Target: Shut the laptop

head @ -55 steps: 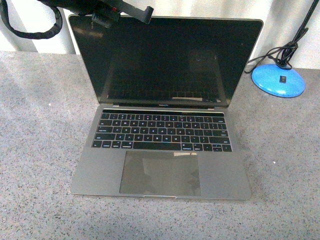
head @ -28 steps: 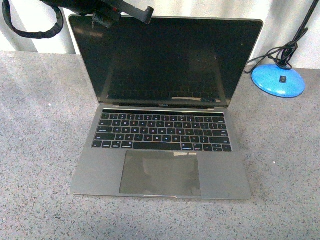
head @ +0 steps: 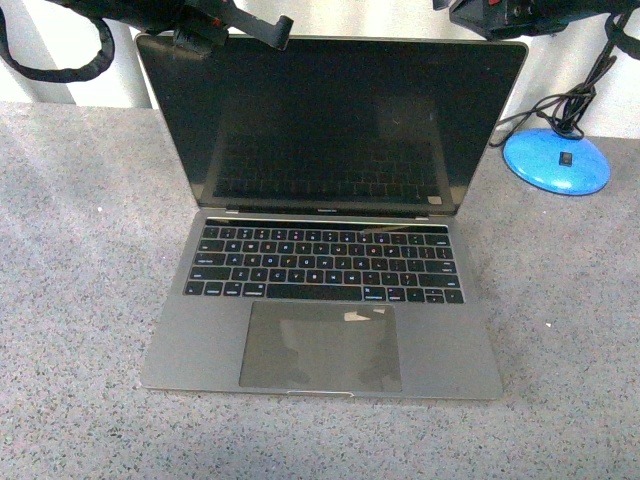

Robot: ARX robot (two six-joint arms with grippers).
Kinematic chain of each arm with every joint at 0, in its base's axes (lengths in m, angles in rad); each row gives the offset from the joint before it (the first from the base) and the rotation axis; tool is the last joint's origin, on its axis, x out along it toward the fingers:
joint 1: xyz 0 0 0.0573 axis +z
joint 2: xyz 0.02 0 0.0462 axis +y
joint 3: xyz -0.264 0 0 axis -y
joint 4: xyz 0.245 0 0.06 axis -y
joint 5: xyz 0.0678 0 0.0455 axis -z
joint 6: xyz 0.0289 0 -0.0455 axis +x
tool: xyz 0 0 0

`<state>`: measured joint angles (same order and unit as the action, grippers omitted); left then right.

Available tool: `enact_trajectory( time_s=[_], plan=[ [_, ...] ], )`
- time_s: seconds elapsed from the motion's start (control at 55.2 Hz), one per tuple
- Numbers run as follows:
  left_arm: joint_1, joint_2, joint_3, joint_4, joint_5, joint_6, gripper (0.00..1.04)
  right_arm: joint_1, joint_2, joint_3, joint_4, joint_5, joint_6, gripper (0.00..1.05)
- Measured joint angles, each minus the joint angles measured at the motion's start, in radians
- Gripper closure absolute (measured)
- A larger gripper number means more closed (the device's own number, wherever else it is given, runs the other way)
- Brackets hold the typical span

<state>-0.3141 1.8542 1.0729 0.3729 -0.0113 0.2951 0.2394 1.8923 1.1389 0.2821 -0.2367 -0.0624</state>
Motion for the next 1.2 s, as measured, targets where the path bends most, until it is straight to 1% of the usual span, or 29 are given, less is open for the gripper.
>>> enact_trajectory(
  time_s=[0.236, 0.761, 1.196],
  plan=[
    [0.000, -0.002, -0.005, 0.001, 0.002, 0.000, 1.01, 0.016, -0.010, -0.043, 0.031, 0.014, 0.049, 1.04],
    [-0.002, -0.030, -0.048, -0.001, 0.003, -0.002, 1.01, 0.027, -0.048, -0.107, 0.058, 0.038, 0.097, 1.04],
    [-0.007, -0.079, -0.108, -0.047, -0.008, -0.001, 1.01, 0.058, -0.085, -0.192, 0.087, 0.074, 0.155, 1.04]
  ],
)
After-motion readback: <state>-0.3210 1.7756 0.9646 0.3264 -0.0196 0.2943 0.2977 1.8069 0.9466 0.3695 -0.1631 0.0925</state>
